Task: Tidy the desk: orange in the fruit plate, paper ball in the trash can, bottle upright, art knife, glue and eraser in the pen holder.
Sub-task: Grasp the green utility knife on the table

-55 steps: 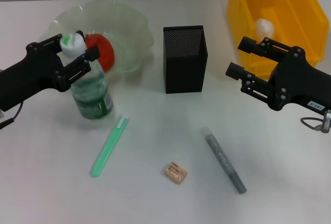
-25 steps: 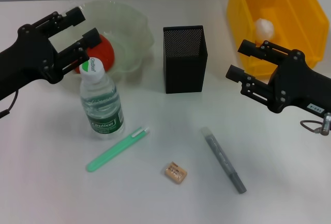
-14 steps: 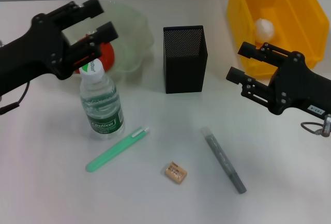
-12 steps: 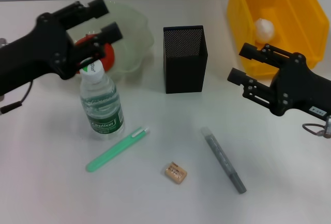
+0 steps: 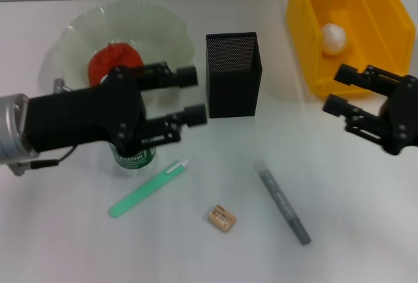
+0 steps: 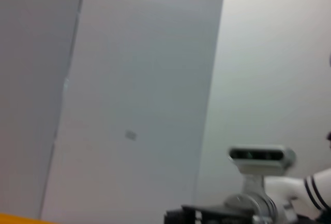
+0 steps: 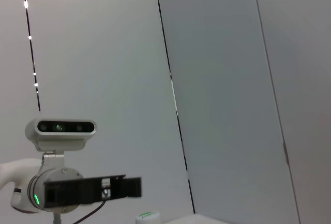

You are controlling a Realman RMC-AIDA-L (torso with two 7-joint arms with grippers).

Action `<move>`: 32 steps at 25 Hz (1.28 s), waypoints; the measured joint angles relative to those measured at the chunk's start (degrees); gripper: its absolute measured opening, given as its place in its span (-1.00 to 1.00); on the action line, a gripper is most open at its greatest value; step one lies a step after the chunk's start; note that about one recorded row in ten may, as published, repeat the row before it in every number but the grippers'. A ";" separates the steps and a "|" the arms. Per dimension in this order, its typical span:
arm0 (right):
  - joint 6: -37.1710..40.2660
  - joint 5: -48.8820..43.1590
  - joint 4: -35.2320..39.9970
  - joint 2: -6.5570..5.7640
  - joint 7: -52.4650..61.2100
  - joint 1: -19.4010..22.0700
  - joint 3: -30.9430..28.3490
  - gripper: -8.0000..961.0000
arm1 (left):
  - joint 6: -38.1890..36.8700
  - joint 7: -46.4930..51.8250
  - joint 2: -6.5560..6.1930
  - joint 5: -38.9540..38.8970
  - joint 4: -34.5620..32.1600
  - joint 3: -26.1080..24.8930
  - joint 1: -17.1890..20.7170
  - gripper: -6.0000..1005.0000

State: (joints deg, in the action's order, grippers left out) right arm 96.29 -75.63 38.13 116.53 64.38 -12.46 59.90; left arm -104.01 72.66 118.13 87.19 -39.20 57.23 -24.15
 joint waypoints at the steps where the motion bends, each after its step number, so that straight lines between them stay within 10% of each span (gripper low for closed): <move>1: 0.52 -1.78 1.68 -0.15 2.50 0.14 -1.51 0.20 | -0.14 0.10 0.02 0.43 0.05 0.13 -0.05 0.16; 14: 9.67 -33.40 25.41 -0.87 43.29 -7.76 -13.65 0.20 | -0.32 -0.49 0.30 1.93 0.94 0.75 0.94 0.15; 32: 13.40 -35.06 27.11 -0.26 42.32 -9.91 -13.58 0.20 | 0.37 3.41 -0.03 5.84 -2.95 0.19 3.70 0.16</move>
State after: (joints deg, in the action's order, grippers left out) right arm 109.69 -110.68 65.24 116.26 106.69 -22.37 46.31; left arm -103.64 76.07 118.10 93.03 -42.15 57.42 -20.45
